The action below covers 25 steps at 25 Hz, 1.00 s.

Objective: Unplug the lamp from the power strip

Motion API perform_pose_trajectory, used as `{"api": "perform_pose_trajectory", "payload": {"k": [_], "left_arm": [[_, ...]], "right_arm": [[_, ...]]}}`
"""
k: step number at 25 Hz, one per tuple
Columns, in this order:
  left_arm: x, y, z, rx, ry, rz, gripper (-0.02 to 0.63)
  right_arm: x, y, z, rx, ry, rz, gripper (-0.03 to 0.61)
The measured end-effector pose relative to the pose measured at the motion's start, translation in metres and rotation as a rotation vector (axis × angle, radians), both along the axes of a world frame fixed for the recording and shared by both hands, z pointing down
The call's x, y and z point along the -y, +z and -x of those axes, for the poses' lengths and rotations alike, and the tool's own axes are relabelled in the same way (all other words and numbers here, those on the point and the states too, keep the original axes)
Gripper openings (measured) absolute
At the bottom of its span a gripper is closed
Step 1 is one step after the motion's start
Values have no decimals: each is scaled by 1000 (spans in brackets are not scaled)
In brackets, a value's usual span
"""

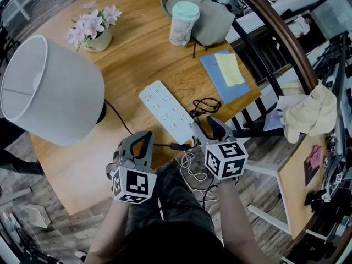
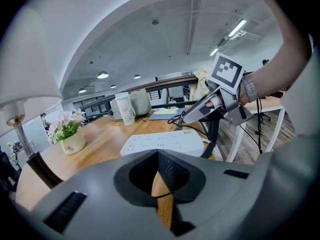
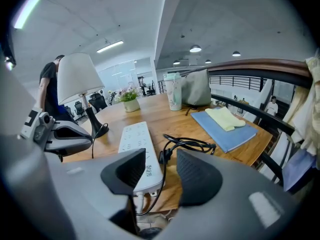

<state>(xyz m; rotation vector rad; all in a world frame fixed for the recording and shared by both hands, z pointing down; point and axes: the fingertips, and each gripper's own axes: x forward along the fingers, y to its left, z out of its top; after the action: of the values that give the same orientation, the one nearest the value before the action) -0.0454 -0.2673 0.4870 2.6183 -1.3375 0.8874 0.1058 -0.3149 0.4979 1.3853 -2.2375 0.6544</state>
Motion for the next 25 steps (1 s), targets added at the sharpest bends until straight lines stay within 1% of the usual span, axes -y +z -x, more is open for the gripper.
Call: {"api": "perform_pose_trajectory", "payload": {"k": [3, 7, 8, 11, 14, 21, 25], "left_arm": [[-4, -3, 0, -13, -1, -7, -5], [-8, -6, 7, -52, -26, -3, -5], [-9, -7, 10, -60, -34, -1, -5], [-11, -11, 19, -84, -57, -4, -5], [-14, -20, 27, -121, -87, -15, -5], [-24, -42, 45, -197, -116, -64, -5], [-31, -52, 50, -231, -114, -81, -5]], "right_arm": [[-6, -7, 3, -6, -9, -31, 189], [-15, -19, 19, -3, -61, -92, 179], [-17, -23, 23, 3, -72, -110, 168], [-24, -36, 35, 13, -90, -172, 79], [-30, -49, 46, 17, -100, -227, 8], [-50, -77, 87, 86, -179, -318, 6], [-62, -83, 104, 82, -212, -335, 6]]}}
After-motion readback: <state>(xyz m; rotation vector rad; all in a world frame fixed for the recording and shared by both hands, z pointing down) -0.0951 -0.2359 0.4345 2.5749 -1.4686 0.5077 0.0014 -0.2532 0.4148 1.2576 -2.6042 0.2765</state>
